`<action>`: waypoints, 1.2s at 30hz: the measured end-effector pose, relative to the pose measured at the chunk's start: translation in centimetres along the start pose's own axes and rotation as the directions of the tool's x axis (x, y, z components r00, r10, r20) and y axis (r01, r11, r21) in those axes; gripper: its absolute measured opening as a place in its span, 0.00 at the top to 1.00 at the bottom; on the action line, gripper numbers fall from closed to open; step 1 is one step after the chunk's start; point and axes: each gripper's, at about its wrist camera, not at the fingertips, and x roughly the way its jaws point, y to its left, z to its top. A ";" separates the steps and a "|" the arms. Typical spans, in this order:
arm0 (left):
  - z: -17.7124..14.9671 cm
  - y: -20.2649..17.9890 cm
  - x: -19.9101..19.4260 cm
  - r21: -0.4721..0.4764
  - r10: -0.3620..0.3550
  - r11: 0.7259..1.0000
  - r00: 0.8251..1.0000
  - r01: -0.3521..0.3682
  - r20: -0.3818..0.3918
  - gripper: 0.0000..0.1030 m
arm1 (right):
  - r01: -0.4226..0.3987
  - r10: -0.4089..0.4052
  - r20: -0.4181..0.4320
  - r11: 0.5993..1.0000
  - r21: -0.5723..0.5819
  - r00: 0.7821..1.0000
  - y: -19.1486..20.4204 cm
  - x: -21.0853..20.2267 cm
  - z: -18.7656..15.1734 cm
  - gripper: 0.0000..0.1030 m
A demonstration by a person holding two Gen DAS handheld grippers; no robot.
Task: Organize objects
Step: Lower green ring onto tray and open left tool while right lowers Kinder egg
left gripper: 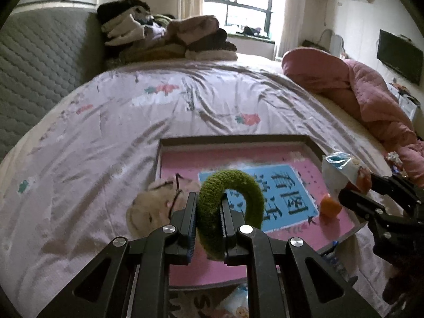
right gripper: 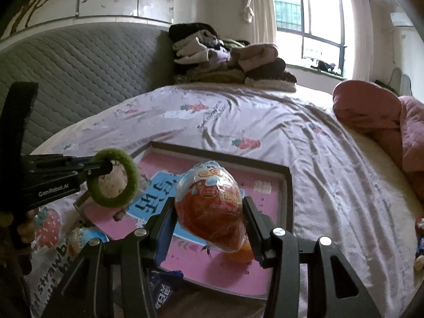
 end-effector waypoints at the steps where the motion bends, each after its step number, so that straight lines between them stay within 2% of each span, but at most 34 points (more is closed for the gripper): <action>1: -0.1 -0.1 0.1 0.005 0.001 1.000 1.000 -0.001 -0.004 0.86 | -0.002 0.002 -0.010 1.000 0.001 1.000 0.0 0.2 -0.1 0.52; 15: -1.4 -0.4 2.4 0.033 0.009 0.999 0.997 -0.006 -0.073 0.86 | -0.031 0.033 -0.119 0.999 0.022 0.992 -0.1 3.2 -1.5 0.52; 28: -2.1 -1.1 3.2 0.054 0.001 0.999 0.995 0.004 -0.096 0.86 | 0.014 -0.021 -0.125 0.998 -0.059 0.992 1.4 4.0 -2.0 0.52; 36: -2.5 -1.6 3.7 0.067 0.002 0.998 0.993 0.006 -0.118 0.85 | 0.007 -0.015 -0.143 0.998 -0.062 0.990 1.9 4.5 -2.5 0.52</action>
